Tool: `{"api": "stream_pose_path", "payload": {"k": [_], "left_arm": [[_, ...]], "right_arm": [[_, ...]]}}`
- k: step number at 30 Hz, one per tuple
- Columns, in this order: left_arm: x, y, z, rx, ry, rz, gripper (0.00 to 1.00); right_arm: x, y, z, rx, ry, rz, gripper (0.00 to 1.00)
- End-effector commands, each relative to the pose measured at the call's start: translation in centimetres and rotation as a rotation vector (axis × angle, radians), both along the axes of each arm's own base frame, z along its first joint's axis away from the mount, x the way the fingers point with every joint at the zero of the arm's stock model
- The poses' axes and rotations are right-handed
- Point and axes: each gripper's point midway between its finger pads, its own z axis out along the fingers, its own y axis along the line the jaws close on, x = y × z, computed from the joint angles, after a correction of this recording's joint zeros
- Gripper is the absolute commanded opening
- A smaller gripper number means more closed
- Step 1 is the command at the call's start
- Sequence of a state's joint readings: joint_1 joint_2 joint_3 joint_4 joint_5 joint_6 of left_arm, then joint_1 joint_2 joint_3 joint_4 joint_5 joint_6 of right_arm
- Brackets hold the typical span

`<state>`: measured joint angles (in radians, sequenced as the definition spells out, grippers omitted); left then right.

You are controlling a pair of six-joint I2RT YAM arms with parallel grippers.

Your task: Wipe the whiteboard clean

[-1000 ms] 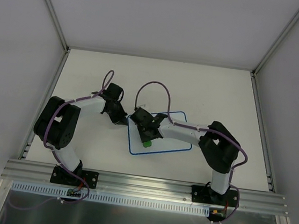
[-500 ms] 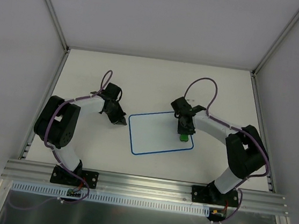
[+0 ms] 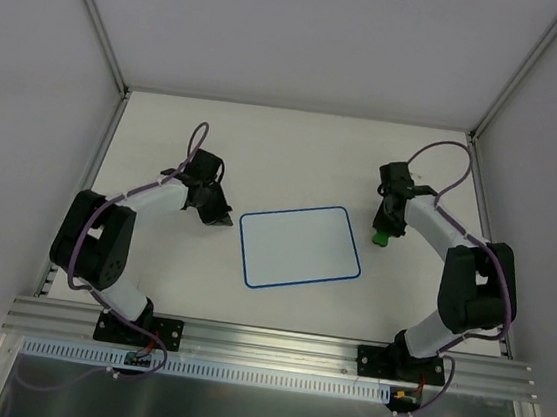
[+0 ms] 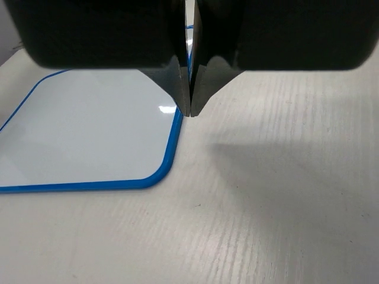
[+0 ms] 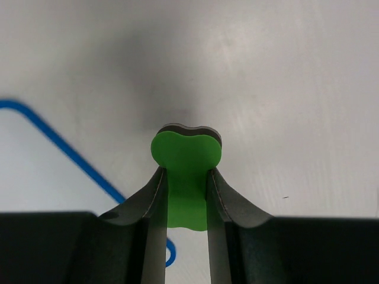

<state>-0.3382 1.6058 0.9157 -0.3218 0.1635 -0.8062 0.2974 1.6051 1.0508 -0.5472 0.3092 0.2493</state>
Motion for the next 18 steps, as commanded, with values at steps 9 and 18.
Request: {"api": "stream_pose_path", "payload": {"k": [9, 18], "left_arm": [[1.5, 4.6, 7.8, 0.229, -0.321, -0.11, 0.14], [-0.1, 8.1, 13.8, 0.353, -0.532, -0.094, 0.41]], "right_arm": [[4.5, -6.2, -0.3, 0.127, -0.018, -0.193, 0.1], [3.9, -6.6, -3.4, 0.191, 0.066, -0.227, 0.36]]}}
